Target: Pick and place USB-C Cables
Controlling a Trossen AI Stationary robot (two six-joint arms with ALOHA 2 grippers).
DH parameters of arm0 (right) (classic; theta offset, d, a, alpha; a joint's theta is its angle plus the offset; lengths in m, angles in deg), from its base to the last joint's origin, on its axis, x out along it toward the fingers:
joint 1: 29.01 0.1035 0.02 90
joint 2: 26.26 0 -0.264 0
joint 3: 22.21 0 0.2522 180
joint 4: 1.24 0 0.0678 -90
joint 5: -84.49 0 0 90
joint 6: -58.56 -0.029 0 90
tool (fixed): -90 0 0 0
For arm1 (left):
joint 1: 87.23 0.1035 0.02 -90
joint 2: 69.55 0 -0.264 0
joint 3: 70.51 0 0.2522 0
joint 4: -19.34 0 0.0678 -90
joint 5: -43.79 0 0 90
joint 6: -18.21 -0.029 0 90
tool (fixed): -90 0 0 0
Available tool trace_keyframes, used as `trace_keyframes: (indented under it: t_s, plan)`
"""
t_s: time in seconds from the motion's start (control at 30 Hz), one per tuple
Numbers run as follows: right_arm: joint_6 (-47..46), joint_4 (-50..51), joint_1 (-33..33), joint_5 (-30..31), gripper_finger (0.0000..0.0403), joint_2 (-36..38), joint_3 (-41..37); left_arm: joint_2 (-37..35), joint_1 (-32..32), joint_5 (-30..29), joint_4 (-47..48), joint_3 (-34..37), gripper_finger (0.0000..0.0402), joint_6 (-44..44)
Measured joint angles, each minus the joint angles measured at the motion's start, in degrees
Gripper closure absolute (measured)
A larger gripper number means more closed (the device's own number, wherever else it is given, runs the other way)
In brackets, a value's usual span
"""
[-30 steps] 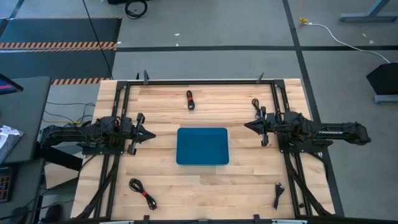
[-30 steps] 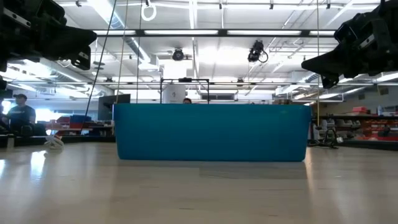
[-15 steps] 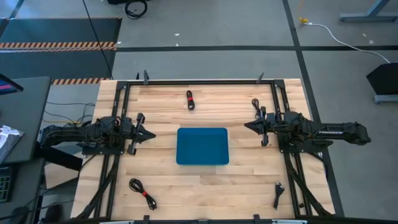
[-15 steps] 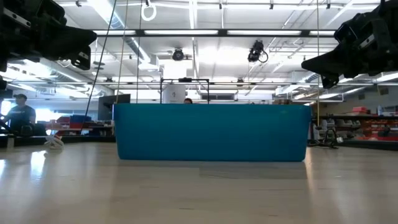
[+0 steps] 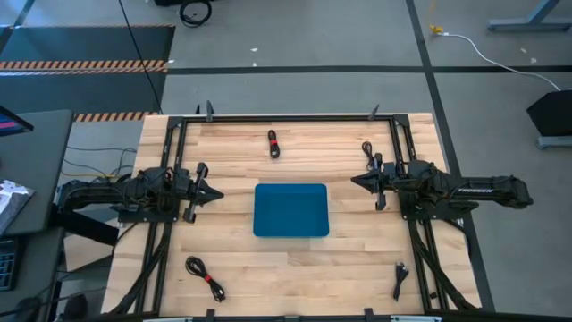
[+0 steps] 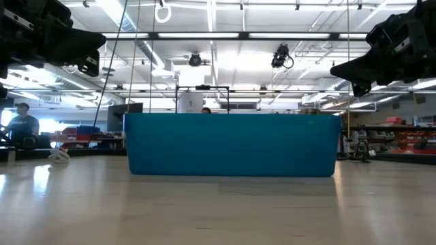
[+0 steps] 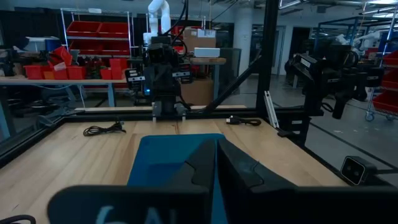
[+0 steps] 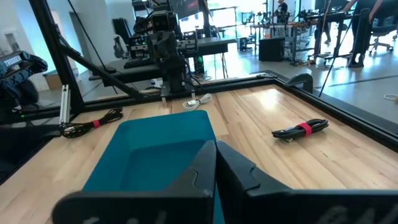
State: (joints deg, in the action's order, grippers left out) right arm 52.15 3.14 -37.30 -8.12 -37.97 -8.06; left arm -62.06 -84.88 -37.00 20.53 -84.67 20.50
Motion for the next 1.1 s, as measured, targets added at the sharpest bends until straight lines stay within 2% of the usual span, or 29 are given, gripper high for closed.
trace_keyframes:
  t_s: [0.9,1.1]
  plan:
    - [0.0,0.0,0.0,0.0,0.0388,0.0,0.0,0.0,0.0,0.0,0.0,0.0,0.0377,0.0]
    - [0.0,0.0,0.0,0.0,0.0388,0.0,0.0,0.0,0.0,-0.2,0.0,0.0,0.0377,-6.3]
